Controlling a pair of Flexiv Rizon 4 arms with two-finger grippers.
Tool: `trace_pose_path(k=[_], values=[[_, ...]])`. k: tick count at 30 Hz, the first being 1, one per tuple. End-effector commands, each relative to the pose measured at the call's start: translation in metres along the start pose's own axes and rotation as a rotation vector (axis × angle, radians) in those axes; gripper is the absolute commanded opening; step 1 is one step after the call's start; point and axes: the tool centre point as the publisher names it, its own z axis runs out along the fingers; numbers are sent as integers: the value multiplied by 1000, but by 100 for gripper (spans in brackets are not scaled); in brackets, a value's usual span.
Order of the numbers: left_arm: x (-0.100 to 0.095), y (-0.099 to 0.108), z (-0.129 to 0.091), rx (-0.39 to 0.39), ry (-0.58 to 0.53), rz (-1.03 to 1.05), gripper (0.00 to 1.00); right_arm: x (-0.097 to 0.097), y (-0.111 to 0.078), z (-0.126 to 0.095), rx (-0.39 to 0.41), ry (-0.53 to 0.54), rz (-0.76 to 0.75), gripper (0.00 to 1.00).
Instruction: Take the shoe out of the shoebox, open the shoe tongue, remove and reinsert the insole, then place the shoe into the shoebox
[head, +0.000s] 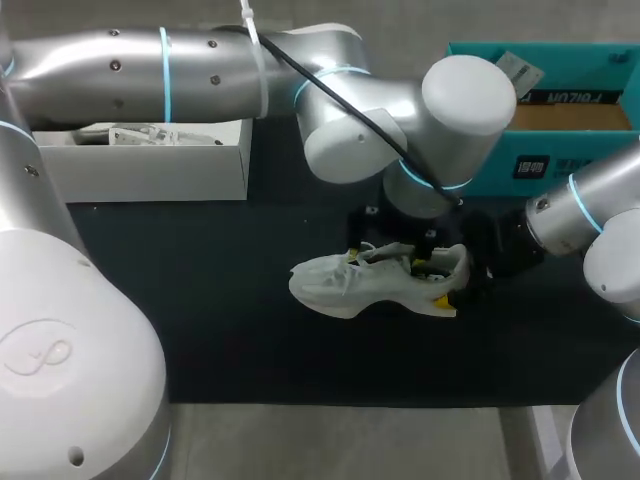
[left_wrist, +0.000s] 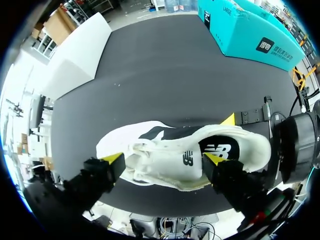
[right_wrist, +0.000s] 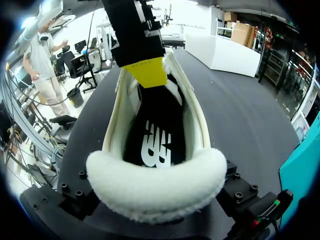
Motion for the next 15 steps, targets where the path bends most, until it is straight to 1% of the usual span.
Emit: trace_pose_path(k=[1,11,14,15], values=[[-4,0,-8,12,-3,-14,100,-2,-1,4,3,-2,0,0],[-22,-8,-19,29,-27,-51,100,-2,-1,4,3,-2,0,0],[-23,-9,-20,20,9,-38,100,-2,-1,4,3,-2,0,0],[-20,-11,-20,29,-5,-26,100,-2,-1,4,3,-2,0,0]])
